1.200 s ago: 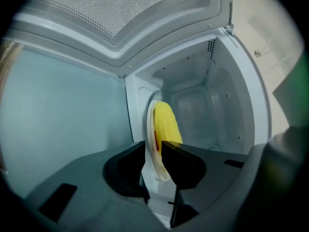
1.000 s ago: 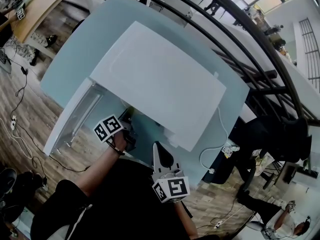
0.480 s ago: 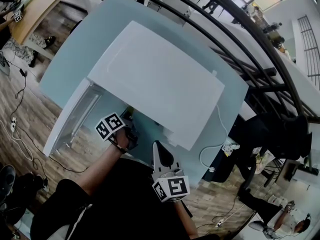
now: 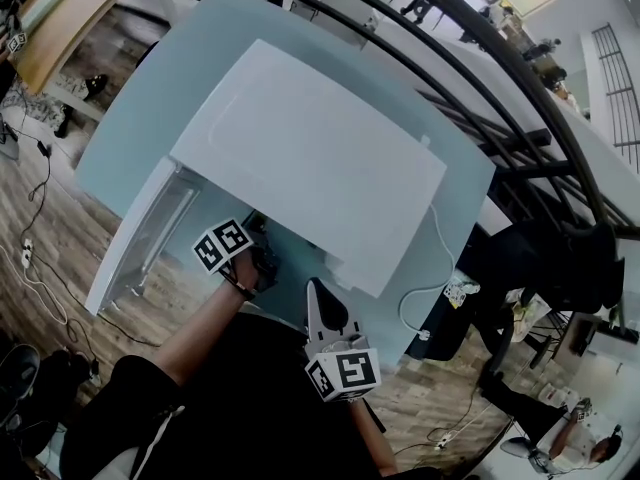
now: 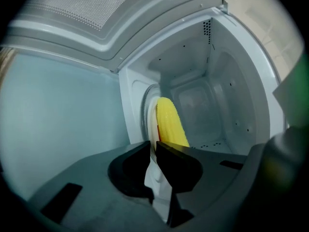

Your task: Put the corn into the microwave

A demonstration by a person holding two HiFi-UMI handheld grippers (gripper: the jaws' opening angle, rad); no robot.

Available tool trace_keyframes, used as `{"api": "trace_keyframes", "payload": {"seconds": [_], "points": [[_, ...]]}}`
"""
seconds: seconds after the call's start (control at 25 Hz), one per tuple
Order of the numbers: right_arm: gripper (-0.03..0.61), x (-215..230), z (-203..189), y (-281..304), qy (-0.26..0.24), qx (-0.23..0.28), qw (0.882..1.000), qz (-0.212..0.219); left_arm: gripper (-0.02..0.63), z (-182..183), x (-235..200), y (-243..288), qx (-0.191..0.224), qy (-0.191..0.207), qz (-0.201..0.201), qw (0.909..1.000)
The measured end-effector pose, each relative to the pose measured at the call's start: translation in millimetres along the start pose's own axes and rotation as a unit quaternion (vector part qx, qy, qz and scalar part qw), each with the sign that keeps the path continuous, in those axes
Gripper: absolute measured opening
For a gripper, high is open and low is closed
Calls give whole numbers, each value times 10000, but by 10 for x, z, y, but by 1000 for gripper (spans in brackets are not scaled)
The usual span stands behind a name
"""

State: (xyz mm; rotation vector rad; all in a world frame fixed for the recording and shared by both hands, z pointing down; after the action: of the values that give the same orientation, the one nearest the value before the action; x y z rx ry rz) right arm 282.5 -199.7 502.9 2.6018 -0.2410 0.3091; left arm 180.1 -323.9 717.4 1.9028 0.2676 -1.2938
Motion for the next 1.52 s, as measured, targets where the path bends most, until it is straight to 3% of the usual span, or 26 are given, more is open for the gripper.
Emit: {"api": "trace_keyframes", "payload": {"seconds": [0.2, 0.52, 0.64, 0.84, 1.08, 1.28, 1.52], "points": [[8, -31, -14, -7, 48, 58, 10000, -17, 47, -8, 15, -35, -149, 586, 76, 9981], [9, -140, -42, -54, 189, 197, 9996, -112, 49, -55, -30, -282, -429, 1095, 84, 9930], [8, -213, -61, -74, 232, 239, 9994, -138, 3, -83, 57, -406, -630, 1617, -38, 9848], [9, -354, -115, -85, 377, 295, 9987, -194, 3, -85, 294, -676, -818, 2228, -615, 9695], [8, -552, -238, -77, 602, 397, 9972, -199, 2, 9, 562, -1180, -801, 3287, -1107, 9345], [8, -725, -273, -98, 619, 485, 9968, -163, 2, 40, 695, -1504, -776, 3694, -1375, 9158], [8, -836, -322, -206, 614, 633, 9958, -231, 2, 10, 934, -1827, -678, 4421, -1800, 8761]]}}
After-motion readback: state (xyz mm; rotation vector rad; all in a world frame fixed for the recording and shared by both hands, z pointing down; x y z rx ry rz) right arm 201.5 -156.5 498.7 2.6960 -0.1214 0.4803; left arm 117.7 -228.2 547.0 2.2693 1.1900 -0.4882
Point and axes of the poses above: the fingertips, and each gripper's own axes: y forward along the fingers, x to its right, z out of its top, the point moved 1 cm from there along -y, backward along the fingers, and after that the axes turned 6 degrees about -z, right-handed, at the moved point
